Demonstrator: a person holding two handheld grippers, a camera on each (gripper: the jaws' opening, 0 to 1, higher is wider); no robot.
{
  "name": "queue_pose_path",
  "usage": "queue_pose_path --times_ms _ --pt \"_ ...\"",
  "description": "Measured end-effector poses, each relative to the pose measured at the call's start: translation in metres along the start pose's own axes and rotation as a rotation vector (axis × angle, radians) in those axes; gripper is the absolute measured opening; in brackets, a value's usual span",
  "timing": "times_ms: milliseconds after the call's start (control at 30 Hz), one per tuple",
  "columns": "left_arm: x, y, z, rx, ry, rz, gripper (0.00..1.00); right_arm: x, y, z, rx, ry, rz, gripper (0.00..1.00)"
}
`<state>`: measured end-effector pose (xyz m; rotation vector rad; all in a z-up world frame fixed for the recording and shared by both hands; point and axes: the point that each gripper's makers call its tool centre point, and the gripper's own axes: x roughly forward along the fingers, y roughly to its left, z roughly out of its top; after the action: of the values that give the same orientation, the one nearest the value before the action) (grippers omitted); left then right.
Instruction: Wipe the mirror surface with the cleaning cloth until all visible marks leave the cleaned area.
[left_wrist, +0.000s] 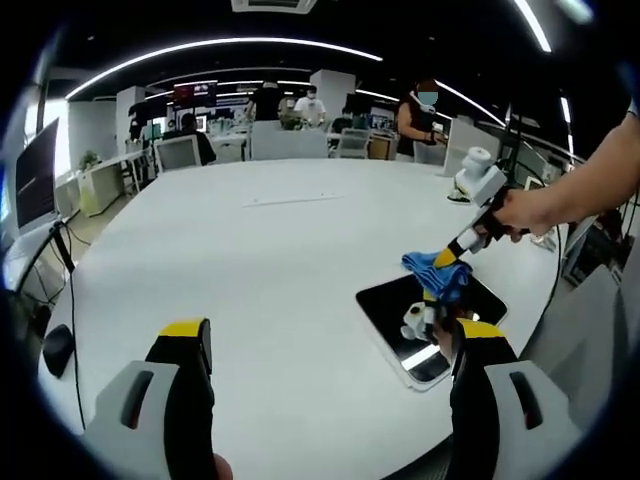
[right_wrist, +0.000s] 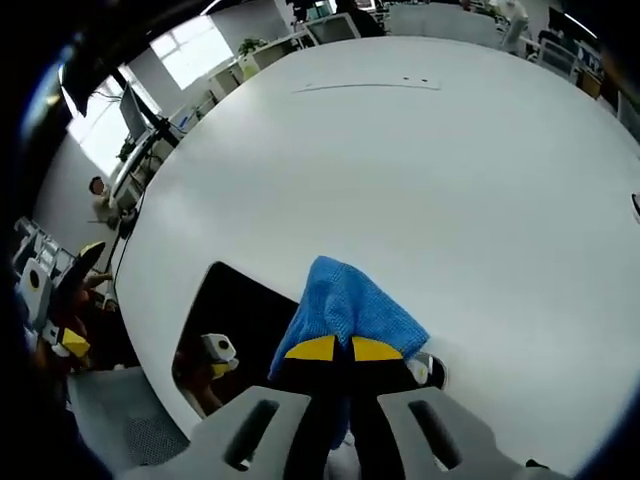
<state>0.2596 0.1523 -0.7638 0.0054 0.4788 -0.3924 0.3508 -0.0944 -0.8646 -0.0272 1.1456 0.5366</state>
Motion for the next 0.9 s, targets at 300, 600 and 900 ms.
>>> queue_pose_path --times_ms 300,600,900 --pt "0.0 -0.005 0.003 0.002 -0.008 -0.001 0.99 0.0 -0.001 -0.001 0.007 -0.005 -0.003 0.0" --pt "-0.003 -0.004 0.002 -0.013 -0.019 0.016 0.99 0.0 0.001 -0.005 0.019 -0.018 -0.019 0.0" --pt "-0.001 -0.007 0.004 -0.009 -0.024 0.011 0.99 -0.003 0.008 -0.015 0.023 -0.02 -0.006 0.0"
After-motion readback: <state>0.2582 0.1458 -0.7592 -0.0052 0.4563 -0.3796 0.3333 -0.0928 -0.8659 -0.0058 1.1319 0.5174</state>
